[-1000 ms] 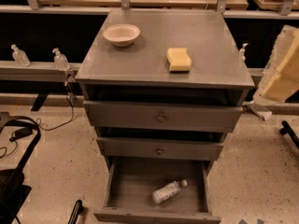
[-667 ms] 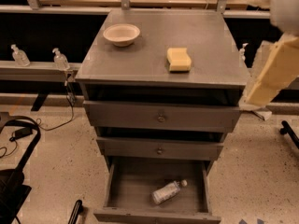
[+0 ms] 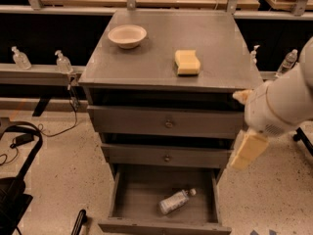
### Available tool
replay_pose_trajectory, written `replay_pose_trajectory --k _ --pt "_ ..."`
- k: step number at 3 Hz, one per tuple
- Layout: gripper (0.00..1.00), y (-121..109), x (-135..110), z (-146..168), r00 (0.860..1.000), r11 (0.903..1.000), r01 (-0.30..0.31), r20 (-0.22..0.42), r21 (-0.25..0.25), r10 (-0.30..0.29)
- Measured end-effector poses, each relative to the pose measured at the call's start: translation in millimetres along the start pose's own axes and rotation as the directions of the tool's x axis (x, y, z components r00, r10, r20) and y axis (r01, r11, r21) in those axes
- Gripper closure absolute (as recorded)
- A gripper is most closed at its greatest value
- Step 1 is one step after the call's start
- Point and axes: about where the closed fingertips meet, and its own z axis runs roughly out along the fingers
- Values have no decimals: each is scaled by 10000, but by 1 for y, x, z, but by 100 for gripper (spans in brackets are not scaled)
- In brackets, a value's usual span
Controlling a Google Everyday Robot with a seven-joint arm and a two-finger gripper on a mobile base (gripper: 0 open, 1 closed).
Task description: Pick blue plastic bottle from bottom drawer and place on counter
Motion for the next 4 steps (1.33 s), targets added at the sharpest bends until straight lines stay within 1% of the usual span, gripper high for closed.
replay_pose_trajectory --k 1,2,3,4 --pt "0 19 13 22 9997 9992 -148 -197 -368 141" --pt "0 20 4 53 9998 9934 162 -125 -1132 -177" --pt "0 36 -5 129 9901 9674 1377 551 -2126 -1289" --pt "0 76 -7 204 9556 9163 2872 1495 -2792 -2539"
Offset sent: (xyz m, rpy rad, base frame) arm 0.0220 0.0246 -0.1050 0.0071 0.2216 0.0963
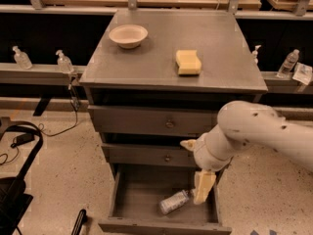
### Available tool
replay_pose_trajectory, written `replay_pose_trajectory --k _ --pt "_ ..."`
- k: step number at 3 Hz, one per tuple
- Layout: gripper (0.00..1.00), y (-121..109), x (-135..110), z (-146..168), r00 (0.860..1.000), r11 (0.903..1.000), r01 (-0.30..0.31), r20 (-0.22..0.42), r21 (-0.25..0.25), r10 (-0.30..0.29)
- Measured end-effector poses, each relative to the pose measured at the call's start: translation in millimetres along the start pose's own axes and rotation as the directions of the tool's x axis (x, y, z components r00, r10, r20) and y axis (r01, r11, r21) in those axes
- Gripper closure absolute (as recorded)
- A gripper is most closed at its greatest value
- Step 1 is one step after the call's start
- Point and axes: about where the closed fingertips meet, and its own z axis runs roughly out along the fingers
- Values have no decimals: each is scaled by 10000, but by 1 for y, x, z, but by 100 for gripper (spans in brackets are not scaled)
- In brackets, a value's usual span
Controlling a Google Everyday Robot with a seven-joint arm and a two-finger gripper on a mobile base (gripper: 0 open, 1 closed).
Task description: Pick blue plastic bottle from bottom drawer and place on counter
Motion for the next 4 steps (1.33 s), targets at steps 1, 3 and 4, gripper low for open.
replay_pose_trajectory --k 1,3,4 --pt "0 6 2 26 9987 9986 466 221 -252 -461" --pt "0 3 15 42 9969 9967 714 -291 -390 -726" --pt "0 -2 48 101 9791 9833 1727 -990 -567 -1776"
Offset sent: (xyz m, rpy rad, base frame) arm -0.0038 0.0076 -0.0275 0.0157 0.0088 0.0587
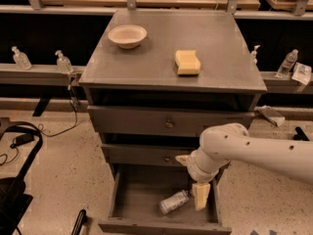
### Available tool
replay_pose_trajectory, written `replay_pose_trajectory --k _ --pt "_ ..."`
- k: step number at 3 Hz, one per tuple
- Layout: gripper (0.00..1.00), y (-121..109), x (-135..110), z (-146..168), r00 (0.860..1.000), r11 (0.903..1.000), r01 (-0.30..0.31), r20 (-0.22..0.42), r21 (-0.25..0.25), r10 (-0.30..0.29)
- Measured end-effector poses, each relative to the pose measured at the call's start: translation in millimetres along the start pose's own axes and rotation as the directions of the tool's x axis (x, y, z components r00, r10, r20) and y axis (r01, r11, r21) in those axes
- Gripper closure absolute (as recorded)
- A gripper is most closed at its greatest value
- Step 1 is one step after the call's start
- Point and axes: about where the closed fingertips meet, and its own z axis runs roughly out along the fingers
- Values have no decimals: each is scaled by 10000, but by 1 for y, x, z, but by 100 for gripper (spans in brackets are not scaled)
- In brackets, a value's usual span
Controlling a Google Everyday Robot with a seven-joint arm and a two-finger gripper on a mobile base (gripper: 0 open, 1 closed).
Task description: Pick blue plastic bottle from bottom drawer and place on counter
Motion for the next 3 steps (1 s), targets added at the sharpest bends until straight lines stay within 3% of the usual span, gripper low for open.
replay_pose_trajectory --k 2,3 --pt "0 -2 6 11 9993 9994 344 -113 77 -343" --pt "0 -7 1 30 9909 9903 1338 79 365 -1342"
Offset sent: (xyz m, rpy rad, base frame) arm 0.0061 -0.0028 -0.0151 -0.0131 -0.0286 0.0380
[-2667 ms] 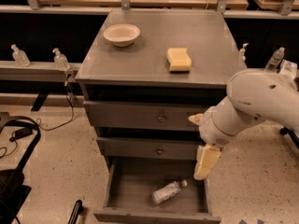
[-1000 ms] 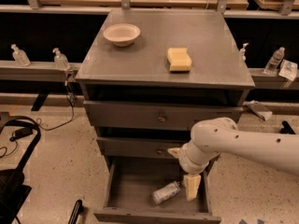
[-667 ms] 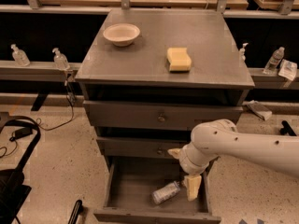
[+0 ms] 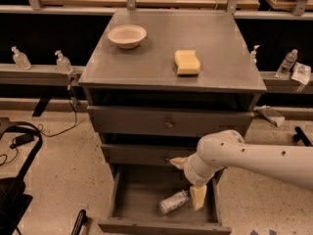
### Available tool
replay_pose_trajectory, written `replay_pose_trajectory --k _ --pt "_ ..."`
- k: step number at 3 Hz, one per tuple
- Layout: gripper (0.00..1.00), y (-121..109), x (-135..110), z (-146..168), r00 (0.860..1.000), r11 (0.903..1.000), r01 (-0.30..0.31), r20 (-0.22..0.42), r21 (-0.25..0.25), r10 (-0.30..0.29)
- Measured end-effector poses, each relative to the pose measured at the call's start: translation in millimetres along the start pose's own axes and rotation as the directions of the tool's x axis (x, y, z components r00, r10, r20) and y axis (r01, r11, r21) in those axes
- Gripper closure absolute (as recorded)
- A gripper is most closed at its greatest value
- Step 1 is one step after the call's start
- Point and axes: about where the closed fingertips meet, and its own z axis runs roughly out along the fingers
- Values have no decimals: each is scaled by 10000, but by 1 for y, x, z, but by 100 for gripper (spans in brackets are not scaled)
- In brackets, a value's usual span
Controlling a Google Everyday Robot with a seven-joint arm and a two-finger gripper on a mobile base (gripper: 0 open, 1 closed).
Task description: Pick blue plastic bottle from bottom drawer and place on counter
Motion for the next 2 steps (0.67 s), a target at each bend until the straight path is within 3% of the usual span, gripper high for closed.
replay_pose_trajectory --k 1,2 --pt "0 -15 -13 57 9866 9859 1562 391 596 -1587" --pt "0 -35 -26 127 9778 9823 1733 1068 712 -1803"
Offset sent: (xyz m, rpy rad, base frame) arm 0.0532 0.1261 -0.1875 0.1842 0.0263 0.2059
